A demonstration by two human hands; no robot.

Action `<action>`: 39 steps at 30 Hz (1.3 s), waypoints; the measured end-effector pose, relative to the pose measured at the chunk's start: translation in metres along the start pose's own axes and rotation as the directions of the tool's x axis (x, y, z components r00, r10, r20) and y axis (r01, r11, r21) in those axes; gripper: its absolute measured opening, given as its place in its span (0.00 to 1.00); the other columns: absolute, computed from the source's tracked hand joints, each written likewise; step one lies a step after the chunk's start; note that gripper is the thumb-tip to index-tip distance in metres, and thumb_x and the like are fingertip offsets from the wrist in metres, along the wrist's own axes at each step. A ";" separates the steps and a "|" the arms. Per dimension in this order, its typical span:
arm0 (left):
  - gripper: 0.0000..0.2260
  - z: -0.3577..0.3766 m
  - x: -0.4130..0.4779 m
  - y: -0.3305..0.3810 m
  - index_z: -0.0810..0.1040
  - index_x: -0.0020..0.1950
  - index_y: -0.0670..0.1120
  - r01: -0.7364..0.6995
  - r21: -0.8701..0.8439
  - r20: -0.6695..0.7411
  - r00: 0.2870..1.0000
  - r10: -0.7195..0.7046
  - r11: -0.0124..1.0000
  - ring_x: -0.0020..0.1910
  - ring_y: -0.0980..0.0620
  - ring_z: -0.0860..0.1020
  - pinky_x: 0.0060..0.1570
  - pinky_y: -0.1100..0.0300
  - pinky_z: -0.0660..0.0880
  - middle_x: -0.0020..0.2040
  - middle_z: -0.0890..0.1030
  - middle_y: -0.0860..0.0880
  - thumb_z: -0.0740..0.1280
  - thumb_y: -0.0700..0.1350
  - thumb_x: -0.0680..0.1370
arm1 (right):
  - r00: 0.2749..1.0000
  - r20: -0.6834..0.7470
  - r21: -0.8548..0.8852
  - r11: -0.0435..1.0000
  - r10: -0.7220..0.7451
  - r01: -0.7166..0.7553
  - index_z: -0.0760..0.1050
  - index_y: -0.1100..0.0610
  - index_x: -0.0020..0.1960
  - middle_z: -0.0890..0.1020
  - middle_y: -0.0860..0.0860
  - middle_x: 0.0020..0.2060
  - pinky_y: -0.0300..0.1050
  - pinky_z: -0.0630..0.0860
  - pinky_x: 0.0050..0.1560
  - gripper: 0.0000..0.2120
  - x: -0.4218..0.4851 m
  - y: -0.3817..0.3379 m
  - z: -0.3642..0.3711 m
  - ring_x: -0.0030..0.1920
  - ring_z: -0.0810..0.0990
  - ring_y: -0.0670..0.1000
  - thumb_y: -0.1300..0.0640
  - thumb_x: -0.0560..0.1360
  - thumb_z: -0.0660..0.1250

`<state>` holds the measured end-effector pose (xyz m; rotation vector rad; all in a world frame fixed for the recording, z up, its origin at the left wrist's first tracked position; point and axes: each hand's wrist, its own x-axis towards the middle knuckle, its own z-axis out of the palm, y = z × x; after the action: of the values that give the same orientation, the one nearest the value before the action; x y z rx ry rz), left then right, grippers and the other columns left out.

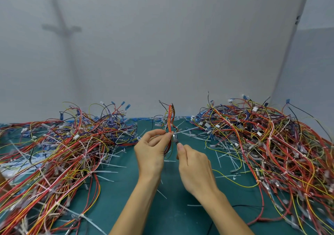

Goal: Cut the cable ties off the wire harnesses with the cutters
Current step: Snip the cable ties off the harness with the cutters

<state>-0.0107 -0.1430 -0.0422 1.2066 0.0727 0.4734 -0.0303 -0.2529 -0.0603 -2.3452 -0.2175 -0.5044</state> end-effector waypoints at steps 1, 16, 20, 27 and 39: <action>0.07 0.000 0.000 0.000 0.81 0.44 0.44 0.001 -0.001 0.004 1.000 -0.001 1.000 0.36 0.57 0.83 0.35 0.70 0.75 0.38 0.86 0.46 0.76 0.36 0.70 | 1.000 -0.001 0.010 1.000 0.002 -0.002 0.71 0.52 0.39 0.78 0.49 0.35 0.50 0.61 0.39 0.22 0.000 0.000 0.000 0.42 0.76 0.55 0.43 0.82 0.46; 0.07 -0.002 0.004 -0.002 0.81 0.44 0.42 -0.004 0.018 0.024 1.000 0.003 1.000 0.35 0.58 0.82 0.33 0.71 0.74 0.37 0.86 0.45 0.76 0.36 0.70 | 0.998 0.029 0.103 0.993 0.049 -0.052 0.74 0.55 0.37 0.76 0.49 0.28 0.51 0.70 0.41 0.26 0.004 -0.001 -0.005 0.39 0.76 0.56 0.43 0.82 0.48; 0.07 -0.003 0.005 0.000 0.80 0.48 0.43 0.005 0.005 0.024 1.000 -0.006 1.000 0.40 0.60 0.83 0.35 0.74 0.73 0.40 0.86 0.47 0.74 0.37 0.72 | 0.991 -0.003 0.199 0.972 0.132 -0.128 0.76 0.54 0.36 0.73 0.46 0.25 0.47 0.64 0.38 0.25 0.007 0.000 -0.003 0.35 0.75 0.51 0.45 0.83 0.49; 0.04 -0.013 0.014 0.006 0.81 0.50 0.45 0.119 -0.145 -0.029 0.992 -0.125 0.982 0.41 0.55 0.81 0.44 0.59 0.73 0.39 0.85 0.51 0.71 0.43 0.76 | 0.958 0.055 0.055 0.957 0.282 -0.285 0.72 0.53 0.45 0.77 0.48 0.40 0.49 0.69 0.47 0.23 0.010 0.013 -0.006 0.46 0.75 0.55 0.40 0.82 0.46; 0.08 -0.039 0.033 0.011 0.74 0.50 0.42 0.258 -0.643 0.076 0.958 -0.275 0.721 0.43 0.50 0.82 0.45 0.54 0.82 0.38 0.75 0.49 0.56 0.38 0.83 | 0.960 0.129 -0.602 0.789 0.250 -0.125 0.69 0.52 0.63 0.73 0.52 0.60 0.51 0.67 0.57 0.18 0.005 0.035 0.008 0.61 0.69 0.56 0.41 0.81 0.56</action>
<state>0.0041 -0.0925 -0.0400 0.4833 0.0931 0.2201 -0.0128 -0.2726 -0.0849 -2.9958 0.1067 -0.2484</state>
